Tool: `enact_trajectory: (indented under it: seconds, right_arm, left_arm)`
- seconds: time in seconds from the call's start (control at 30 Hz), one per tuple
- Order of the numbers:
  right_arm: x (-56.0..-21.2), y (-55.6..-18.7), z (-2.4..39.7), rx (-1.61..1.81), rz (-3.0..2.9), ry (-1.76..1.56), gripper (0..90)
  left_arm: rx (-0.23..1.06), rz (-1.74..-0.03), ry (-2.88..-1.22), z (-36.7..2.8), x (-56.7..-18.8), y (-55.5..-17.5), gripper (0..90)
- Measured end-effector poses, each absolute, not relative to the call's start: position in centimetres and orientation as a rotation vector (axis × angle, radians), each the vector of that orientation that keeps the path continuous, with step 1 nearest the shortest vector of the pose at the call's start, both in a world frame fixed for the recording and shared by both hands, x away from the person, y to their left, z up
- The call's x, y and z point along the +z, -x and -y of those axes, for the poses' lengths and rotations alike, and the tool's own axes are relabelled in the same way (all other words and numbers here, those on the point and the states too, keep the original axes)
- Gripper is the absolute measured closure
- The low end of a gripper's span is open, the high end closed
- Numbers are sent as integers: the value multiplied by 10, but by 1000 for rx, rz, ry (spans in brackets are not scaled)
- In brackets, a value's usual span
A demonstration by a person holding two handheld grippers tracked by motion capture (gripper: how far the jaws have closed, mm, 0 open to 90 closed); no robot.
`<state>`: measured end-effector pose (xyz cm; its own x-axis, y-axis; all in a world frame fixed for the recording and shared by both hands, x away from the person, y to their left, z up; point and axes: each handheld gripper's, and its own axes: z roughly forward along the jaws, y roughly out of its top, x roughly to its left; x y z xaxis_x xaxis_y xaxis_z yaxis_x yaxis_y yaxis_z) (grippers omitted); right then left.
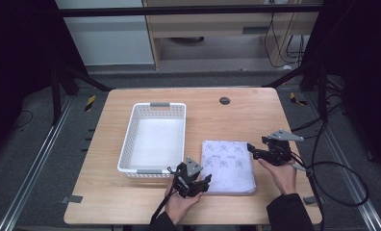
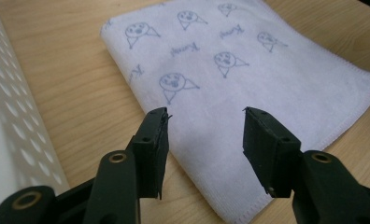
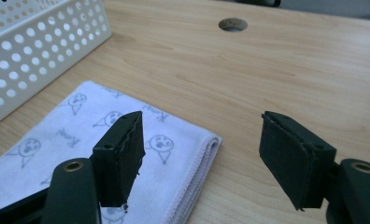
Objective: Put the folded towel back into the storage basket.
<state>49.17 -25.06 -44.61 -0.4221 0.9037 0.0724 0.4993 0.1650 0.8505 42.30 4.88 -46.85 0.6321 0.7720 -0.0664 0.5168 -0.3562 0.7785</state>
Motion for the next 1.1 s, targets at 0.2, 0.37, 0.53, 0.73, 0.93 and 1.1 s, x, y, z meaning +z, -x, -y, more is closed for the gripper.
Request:
enact_trajectory:
  seconds: [0.2,0.37,0.53,0.73,0.93,1.1]
  right_arm:
    - [-458,-498,250,1137,-2008,-1353,311]
    - [-468,-505,246,1090,-2042,-1349,315]
    - [-478,-510,241,1071,-2068,-1369,328]
    - [-490,-514,237,1071,-2098,-1408,332]
    - [-496,-515,237,1073,-2113,-1428,342]
    - [-500,-517,236,1067,-2130,-1450,350]
  left_arm:
    - [376,-1031,-2037,-45,-479,-422,482]
    - [372,-1057,-2041,-45,-485,-423,476]
    - [358,-1073,-2036,-45,-489,-425,468]
    - [354,-1081,-2045,-43,-492,-427,456]
    - [349,-1086,-2058,-41,-496,-429,435]
    - [295,-1111,-2048,-42,-498,-432,429]
